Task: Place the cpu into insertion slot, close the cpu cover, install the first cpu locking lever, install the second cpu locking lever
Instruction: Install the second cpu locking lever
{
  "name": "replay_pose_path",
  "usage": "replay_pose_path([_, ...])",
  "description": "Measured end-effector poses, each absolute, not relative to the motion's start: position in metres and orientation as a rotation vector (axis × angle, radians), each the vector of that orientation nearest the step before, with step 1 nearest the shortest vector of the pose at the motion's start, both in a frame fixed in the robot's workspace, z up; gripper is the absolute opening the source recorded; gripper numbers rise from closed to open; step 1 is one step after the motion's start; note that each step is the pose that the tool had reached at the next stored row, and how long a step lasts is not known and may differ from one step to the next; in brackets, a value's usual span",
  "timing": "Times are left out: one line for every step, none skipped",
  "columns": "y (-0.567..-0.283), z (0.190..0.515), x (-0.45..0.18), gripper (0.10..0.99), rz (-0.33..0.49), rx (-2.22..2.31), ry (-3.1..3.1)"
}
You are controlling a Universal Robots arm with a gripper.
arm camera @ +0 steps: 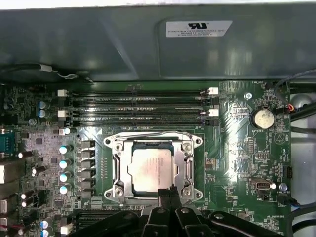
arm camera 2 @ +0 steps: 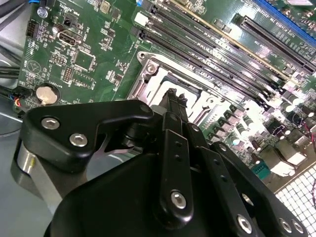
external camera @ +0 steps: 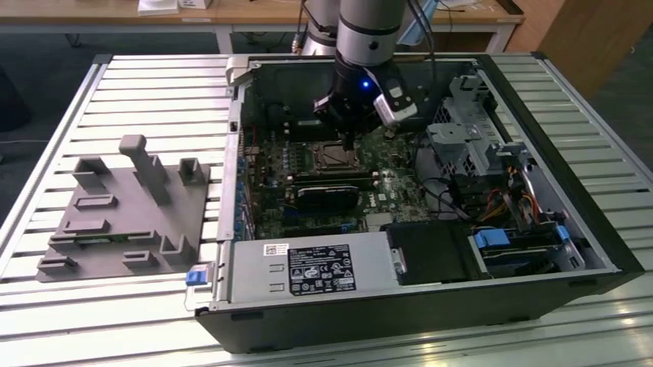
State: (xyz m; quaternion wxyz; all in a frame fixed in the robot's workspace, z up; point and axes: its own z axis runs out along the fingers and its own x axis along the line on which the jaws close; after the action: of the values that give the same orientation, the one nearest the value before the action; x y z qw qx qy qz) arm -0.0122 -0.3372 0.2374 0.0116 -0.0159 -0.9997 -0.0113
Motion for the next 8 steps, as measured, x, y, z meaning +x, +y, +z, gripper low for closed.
replay_pose_path([-0.3375, 0.2374, -0.0122, 0.106, -0.035, -0.049, -3.118])
replay_pose_path([-0.3378, 0.2373, -0.0122, 0.106, -0.035, -0.05, -3.118])
replay_pose_path([-0.338, 0.2373, -0.0122, 0.106, -0.035, -0.049, -3.118])
replay_pose_path([-0.3383, 0.2374, -0.0122, 0.106, -0.035, -0.05, -3.118])
replay_pose_path([-0.3386, 0.2374, -0.0122, 0.106, -0.035, -0.049, -3.118])
replay_pose_path([-0.3389, 0.2374, -0.0122, 0.106, -0.035, -0.049, -3.118])
replay_pose_path([-0.3392, 0.2374, -0.0122, 0.106, -0.035, -0.049, -3.118])
replay_pose_path([-0.3396, 0.2374, -0.0122, 0.106, -0.035, -0.049, -3.118])
